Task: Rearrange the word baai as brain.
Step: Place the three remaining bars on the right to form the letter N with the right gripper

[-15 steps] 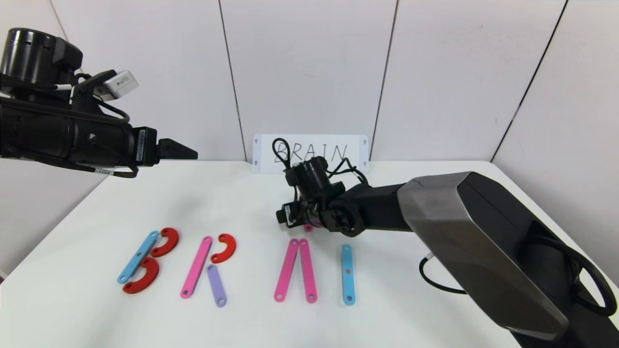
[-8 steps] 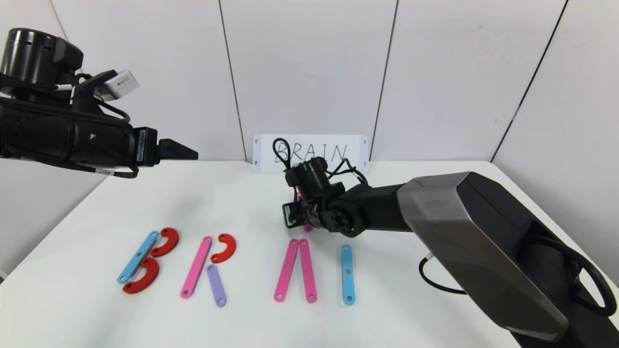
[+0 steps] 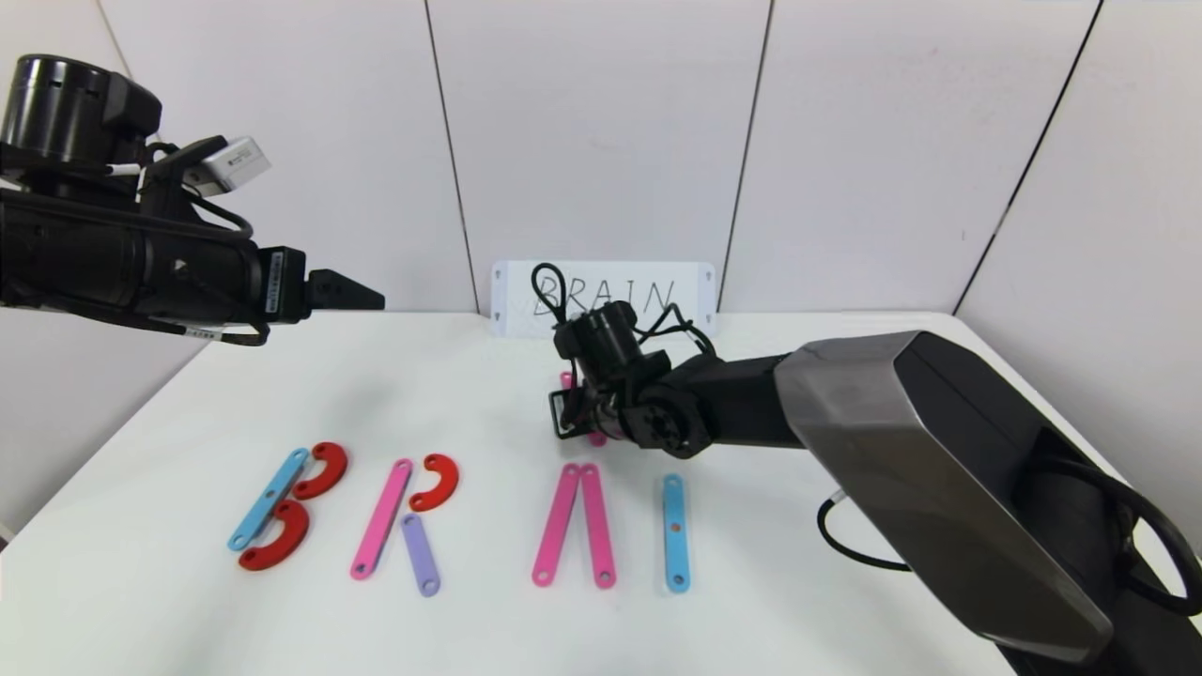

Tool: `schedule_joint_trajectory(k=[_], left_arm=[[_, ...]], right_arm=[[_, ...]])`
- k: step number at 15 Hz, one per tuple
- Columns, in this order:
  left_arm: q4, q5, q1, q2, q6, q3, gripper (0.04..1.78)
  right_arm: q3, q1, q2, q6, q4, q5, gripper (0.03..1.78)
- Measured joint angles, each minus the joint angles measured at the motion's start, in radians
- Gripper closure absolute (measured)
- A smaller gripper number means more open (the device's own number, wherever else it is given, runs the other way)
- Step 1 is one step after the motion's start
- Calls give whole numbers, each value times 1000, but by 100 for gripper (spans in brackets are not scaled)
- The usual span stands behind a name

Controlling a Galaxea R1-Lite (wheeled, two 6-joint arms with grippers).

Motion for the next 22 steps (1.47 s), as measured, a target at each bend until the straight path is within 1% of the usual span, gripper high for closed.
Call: schedule_joint_trajectory(k=[4, 6, 8, 10, 12, 15, 19, 20, 22], left_arm=[[1, 0, 0, -3, 0, 0, 8], [1, 0, 0, -3, 1, 0, 8], [1, -1, 0, -3, 0, 0, 8], [0, -1, 0, -3, 0, 0, 8], [0, 0, 0, -1, 0, 0, 8], [1, 0, 0, -1, 0, 0, 8], [1, 0, -2, -1, 0, 0, 8], [2, 0, -5, -1, 0, 0, 8], [4, 1, -12, -1, -1, 1, 8]], right_arm=[[26, -20, -64, 18, 7, -6, 151], [65, -38, -124, 21, 5, -6, 151], [120, -58, -190, 45, 11, -9, 151], [203, -74, -260, 80, 14, -36, 151], [319, -81, -328, 116, 12, -66, 151], [514, -80, -424, 173, 4, -80, 151], [704, -74, -529, 269, 0, -97, 151], [741, -74, -549, 283, 0, -98, 151], [807, -74, -581, 291, -3, -98, 151]])
